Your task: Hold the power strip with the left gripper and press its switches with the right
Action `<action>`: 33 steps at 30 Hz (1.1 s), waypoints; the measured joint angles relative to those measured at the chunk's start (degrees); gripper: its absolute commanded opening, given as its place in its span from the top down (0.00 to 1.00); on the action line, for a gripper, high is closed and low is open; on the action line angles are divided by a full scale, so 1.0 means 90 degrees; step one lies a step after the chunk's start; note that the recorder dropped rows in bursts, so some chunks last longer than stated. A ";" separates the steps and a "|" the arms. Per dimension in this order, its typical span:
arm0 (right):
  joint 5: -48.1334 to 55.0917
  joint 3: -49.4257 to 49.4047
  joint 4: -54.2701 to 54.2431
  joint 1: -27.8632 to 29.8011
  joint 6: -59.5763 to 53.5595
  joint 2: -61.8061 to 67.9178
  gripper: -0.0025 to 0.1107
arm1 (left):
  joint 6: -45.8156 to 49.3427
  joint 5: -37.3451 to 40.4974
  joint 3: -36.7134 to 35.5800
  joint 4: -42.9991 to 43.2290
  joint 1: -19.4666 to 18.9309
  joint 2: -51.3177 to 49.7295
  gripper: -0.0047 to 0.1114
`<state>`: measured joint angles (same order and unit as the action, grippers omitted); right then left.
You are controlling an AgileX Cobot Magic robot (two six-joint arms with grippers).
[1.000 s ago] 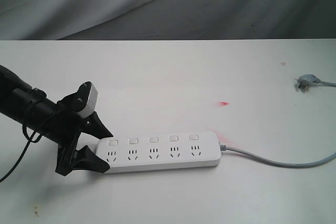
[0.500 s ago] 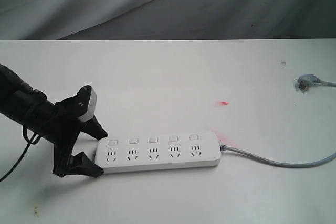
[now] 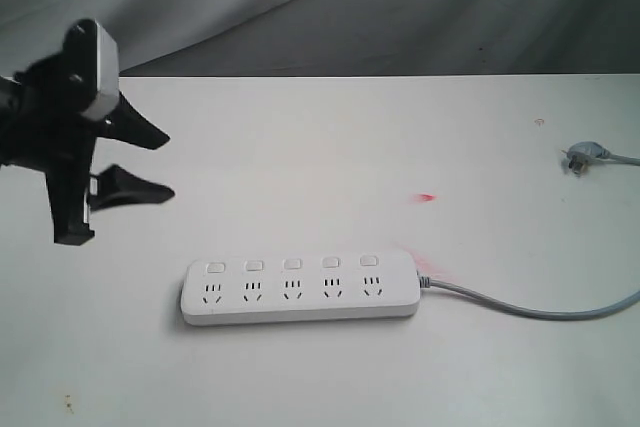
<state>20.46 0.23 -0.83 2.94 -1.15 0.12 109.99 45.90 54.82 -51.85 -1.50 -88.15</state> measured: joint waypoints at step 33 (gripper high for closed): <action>0.0000 0.0000 0.0000 0.0000 0.0000 0.0000 0.98 | -0.8534 -0.0992 -0.0026 0.1033 0.0000 0.6393 0.96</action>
<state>20.46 0.23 -0.83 2.94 -1.15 0.12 33.19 36.97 54.58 -42.55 -1.50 -30.61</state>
